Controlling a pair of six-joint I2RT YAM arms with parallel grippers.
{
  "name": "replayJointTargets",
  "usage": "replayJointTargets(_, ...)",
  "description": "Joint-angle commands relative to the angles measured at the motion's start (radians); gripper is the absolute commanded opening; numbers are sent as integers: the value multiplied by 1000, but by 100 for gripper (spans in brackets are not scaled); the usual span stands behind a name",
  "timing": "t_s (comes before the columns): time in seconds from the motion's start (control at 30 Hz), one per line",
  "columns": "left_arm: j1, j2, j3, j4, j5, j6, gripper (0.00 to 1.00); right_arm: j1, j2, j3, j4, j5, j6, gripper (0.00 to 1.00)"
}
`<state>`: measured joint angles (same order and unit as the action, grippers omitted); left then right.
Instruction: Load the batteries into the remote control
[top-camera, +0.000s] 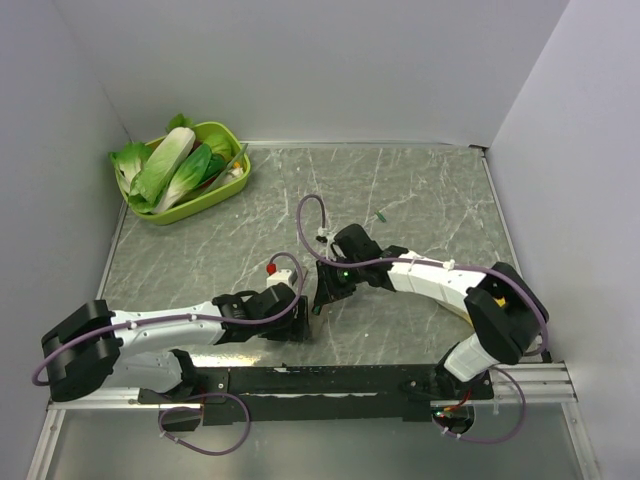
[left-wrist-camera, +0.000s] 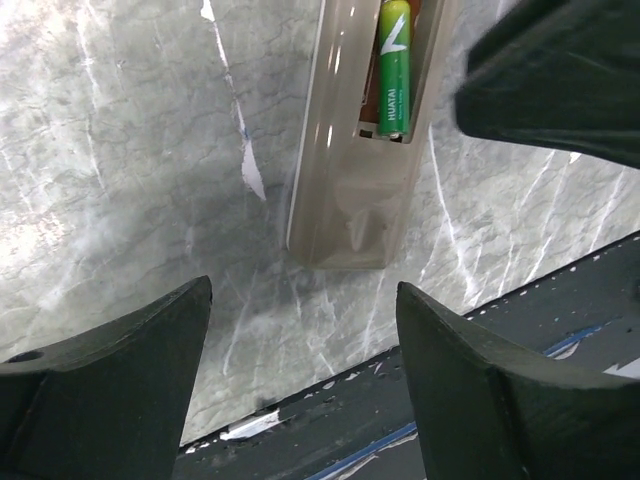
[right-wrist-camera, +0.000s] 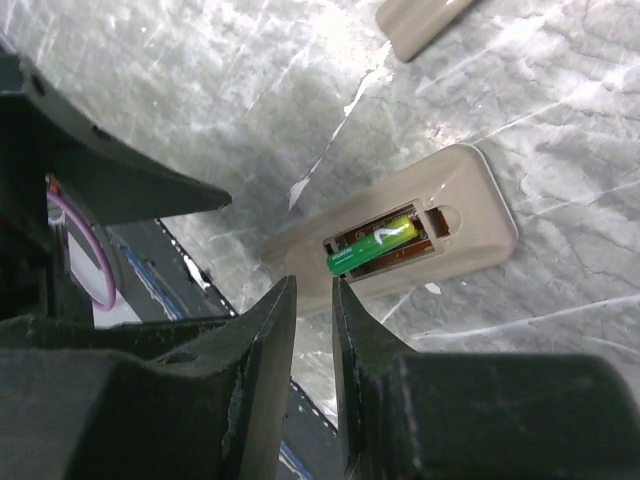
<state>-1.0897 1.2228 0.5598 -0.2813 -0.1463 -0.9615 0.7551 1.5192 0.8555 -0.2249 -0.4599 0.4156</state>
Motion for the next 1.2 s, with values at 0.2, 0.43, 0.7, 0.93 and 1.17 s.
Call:
replayJointTargets(0.2,2,6,6,28,-7,-39,75,6,78,50,-24,30,57,28)
replayJointTargets(0.43,5,0,5,27,-6,-37,73,7,111,60,-11,35,66,28)
replayJointTargets(0.7,4,-5,5,19,-12,-39,73,9,150,88,-5,33,63,28)
replayJointTargets(0.93,4,-3,9,14,-13,-37,73,9,170,102,-8,21,61,29)
replayJointTargets(1.17,4,-2,12,16,-19,-36,73,18,154,122,-28,36,25,33)
